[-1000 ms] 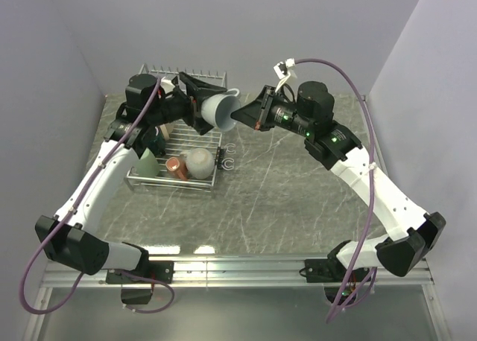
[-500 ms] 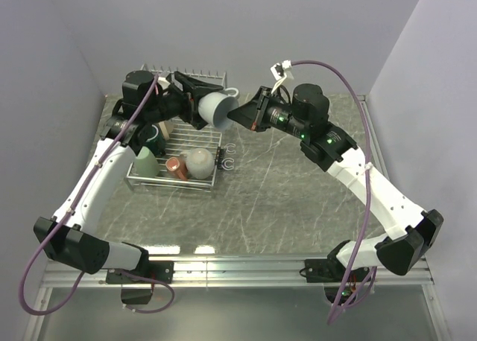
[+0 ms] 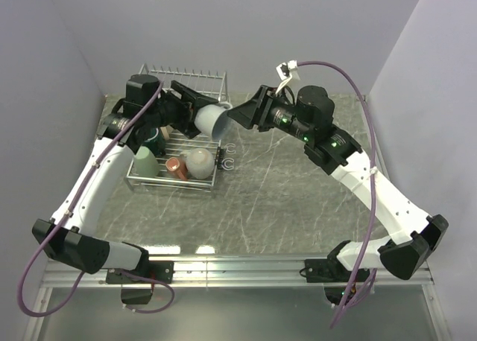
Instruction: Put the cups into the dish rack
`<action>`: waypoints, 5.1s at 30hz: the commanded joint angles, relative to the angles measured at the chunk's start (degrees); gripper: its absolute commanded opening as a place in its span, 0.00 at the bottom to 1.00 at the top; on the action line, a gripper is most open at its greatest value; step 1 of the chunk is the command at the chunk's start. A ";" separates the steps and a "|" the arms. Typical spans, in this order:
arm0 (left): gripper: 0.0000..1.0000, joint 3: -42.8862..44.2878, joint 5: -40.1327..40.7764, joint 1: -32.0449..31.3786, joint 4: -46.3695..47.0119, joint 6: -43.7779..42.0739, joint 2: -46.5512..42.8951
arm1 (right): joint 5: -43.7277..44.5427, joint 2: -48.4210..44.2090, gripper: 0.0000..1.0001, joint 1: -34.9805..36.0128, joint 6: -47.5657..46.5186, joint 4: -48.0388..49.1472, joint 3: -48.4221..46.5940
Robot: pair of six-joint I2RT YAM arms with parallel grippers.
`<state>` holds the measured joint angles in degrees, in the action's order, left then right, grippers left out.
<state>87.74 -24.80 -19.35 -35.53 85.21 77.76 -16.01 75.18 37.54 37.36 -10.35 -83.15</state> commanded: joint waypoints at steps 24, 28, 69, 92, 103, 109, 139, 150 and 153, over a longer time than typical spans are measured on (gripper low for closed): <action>0.00 -18.99 42.98 1.52 30.20 -48.72 -8.32 | 4.50 -20.25 0.56 -8.71 -3.44 -18.38 16.36; 0.00 -27.79 46.15 0.46 42.98 -53.38 -8.50 | 3.97 -20.16 0.56 -8.71 -3.18 -19.97 17.14; 0.00 -37.30 55.91 1.25 81.84 -66.58 20.59 | -4.03 -8.82 0.49 -8.45 0.96 -20.14 19.62; 0.74 -33.87 49.23 0.37 69.37 -63.94 22.00 | -4.82 -8.73 0.49 -8.54 -2.12 -20.42 20.66; 0.99 -33.87 51.69 -2.70 62.87 -63.33 16.64 | -5.70 -10.14 0.50 -8.54 -3.00 -18.92 22.51; 0.99 -32.99 54.85 -3.67 59.26 -63.59 12.60 | -6.14 -11.10 0.50 -8.54 -3.70 -18.13 23.21; 0.99 -50.35 72.10 -4.99 30.94 -58.40 -39.59 | 14.32 -35.52 0.74 -8.54 -5.99 -31.12 9.32; 0.99 -65.42 78.67 -4.90 37.11 -53.05 -49.10 | 11.28 -56.45 1.00 -8.54 -3.97 -17.45 28.65; 0.99 -67.17 78.58 -4.82 37.29 -49.36 -50.42 | 13.10 -56.73 1.00 -8.53 -0.45 -18.91 29.37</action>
<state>21.34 51.03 -24.36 -0.69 30.68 28.64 -3.27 18.70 29.10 34.44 -35.11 -53.67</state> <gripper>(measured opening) 0.994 0.994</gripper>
